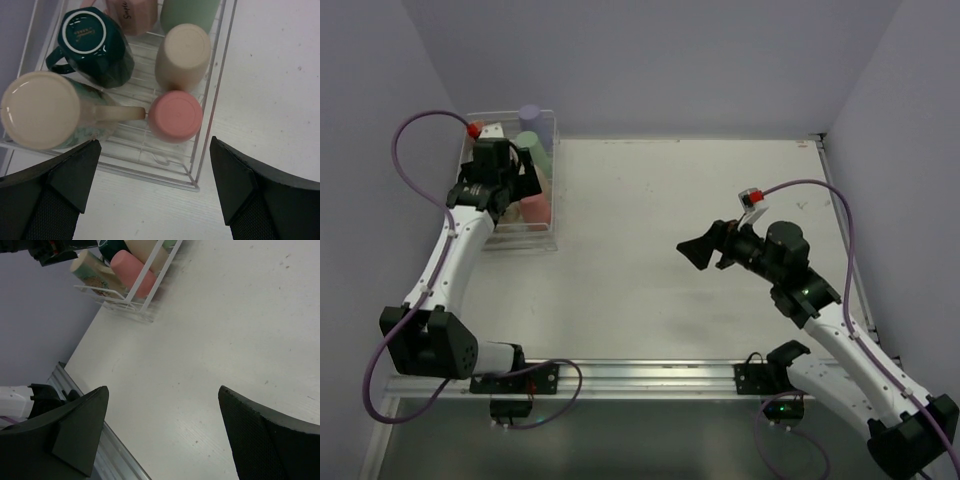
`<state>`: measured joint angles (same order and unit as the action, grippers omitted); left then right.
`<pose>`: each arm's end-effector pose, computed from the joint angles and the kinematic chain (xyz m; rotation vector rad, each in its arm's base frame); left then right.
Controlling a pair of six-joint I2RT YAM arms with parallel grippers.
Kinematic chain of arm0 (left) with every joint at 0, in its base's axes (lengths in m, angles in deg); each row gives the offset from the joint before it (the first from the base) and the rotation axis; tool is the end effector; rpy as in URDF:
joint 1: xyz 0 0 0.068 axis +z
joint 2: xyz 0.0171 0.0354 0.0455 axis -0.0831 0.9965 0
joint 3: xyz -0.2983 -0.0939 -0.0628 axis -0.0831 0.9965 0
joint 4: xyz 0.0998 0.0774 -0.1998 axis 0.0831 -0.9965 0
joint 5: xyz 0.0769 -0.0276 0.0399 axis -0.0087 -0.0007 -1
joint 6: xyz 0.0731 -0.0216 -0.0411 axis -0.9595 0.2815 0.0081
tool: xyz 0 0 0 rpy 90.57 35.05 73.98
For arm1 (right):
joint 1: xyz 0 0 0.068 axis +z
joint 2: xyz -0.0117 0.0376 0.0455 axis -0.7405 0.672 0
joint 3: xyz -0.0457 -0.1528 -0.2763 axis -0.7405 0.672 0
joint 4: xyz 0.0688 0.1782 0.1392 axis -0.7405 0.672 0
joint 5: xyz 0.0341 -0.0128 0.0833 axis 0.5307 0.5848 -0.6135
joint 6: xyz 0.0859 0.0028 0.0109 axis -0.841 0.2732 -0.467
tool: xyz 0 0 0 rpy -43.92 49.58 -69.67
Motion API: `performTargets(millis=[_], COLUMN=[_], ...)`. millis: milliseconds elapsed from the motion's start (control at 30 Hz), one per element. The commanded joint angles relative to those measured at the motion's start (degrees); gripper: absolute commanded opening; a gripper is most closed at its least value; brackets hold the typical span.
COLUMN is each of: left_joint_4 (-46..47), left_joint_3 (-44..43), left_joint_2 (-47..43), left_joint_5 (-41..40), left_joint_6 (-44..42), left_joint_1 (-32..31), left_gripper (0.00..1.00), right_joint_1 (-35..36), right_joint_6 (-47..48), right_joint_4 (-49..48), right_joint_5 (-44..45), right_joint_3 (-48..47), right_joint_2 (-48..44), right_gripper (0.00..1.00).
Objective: Unload the cups from the dish rack
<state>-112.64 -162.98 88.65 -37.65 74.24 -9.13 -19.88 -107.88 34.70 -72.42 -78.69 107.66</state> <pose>0.2867 0.0000 0.3727 -0.4365 2.1737 0.0991 0.1363 0.1000 0.3406 -0.1958 1.8702 1.0177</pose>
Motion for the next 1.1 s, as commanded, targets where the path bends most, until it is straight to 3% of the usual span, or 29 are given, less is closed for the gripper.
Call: performTargets(millis=[0,600,1067], left_joint_4=[5.35,11.16,13.71], left_joint_3=[0.58,1.46,3.05], left_joint_2=[0.68,13.34,16.41], left_joint_5=[4.31,0.63,0.36], left_joint_6=[1.10,-1.01,-0.83], left_joint_1=[0.05,-1.35,-1.44], left_gripper=[0.98,0.98,0.73], right_joint_1=[0.49,1.37,1.46], right_joint_6=[1.36,1.45,1.19], right_joint_4=[-3.56,-4.80,-4.80], right_joint_5=[1.54,1.10,0.22], right_joint_3=[0.84,1.28,1.28], right_joint_2=[0.45,1.77,2.38], right_gripper=[0.93,0.93,0.93])
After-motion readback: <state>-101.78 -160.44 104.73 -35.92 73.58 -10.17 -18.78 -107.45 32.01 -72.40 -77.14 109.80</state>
